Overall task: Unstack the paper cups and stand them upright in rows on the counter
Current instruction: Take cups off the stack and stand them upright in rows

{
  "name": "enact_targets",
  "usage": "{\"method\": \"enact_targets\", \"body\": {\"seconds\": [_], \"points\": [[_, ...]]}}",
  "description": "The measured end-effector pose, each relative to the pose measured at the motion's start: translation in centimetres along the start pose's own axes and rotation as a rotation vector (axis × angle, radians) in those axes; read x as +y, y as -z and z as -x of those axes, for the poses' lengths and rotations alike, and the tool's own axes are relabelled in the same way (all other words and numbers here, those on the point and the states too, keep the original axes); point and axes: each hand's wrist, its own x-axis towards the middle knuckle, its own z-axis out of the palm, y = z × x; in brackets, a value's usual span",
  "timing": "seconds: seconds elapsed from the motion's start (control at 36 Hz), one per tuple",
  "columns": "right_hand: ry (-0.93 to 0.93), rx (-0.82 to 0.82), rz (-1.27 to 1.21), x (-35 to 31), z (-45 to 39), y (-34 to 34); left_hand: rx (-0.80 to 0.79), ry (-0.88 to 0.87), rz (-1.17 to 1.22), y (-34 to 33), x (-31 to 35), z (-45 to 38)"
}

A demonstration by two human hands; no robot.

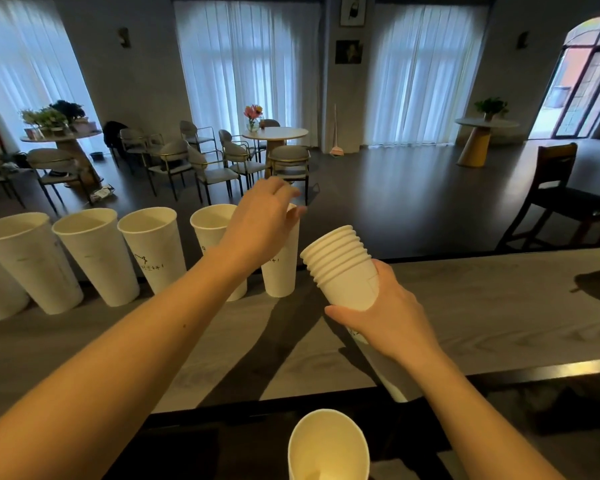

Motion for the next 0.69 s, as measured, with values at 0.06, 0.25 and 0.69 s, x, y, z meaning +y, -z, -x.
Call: {"method": "enact_targets", "body": {"seconds": [0.06, 0.25, 0.69], "points": [[0.017, 0.009, -0.018, -0.2, 0.3, 0.4, -0.076, 0.058, 0.269, 1.8, 2.0, 0.5], [0.037, 0.034, -0.020, -0.4, 1.7, 1.8, -0.645, 0.152, 0.540, 5.5, 5.7, 1.7], [-0.086, 0.039, 0.078, 2.6, 3.0, 4.3, -0.015, 0.202, 0.442, 5.0, 5.2, -1.6]]}}
